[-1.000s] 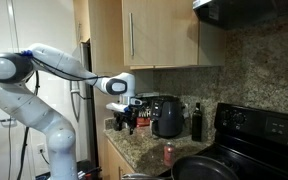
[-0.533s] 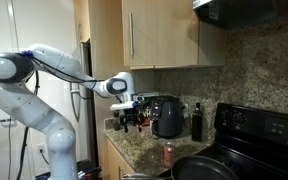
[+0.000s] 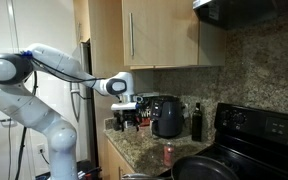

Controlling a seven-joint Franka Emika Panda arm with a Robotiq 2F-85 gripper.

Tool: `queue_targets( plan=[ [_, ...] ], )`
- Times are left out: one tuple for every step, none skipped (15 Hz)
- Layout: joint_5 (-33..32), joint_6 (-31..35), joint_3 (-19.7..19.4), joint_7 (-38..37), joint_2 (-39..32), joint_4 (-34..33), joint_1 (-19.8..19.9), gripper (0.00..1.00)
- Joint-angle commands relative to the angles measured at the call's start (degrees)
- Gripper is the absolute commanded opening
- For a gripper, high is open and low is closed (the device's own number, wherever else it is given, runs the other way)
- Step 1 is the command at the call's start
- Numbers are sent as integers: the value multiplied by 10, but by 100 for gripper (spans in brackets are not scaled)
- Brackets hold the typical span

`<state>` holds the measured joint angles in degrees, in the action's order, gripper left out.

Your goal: Put the pink can in the open cabinet, close the open cabinet door

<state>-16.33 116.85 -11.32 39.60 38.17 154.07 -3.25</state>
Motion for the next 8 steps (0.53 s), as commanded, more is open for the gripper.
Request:
queue_targets(
  plan=[
    [-6,-7,-15,112,25,12,-12,100],
    [-9,-8,-16,143,28,14,-12,100],
    [-10,-9,-19,176,32,15,-12,100],
    [-11,-13,-22,209,35,16,-12,100],
    [-12,-15,-23,240,37,16,-11,100],
    [-35,-18,-11,258,29,14,-1,100],
    [-8,-7,-5,221,21,7,2,100],
    [-9,-7,-5,226,21,7,3,100]
  ],
)
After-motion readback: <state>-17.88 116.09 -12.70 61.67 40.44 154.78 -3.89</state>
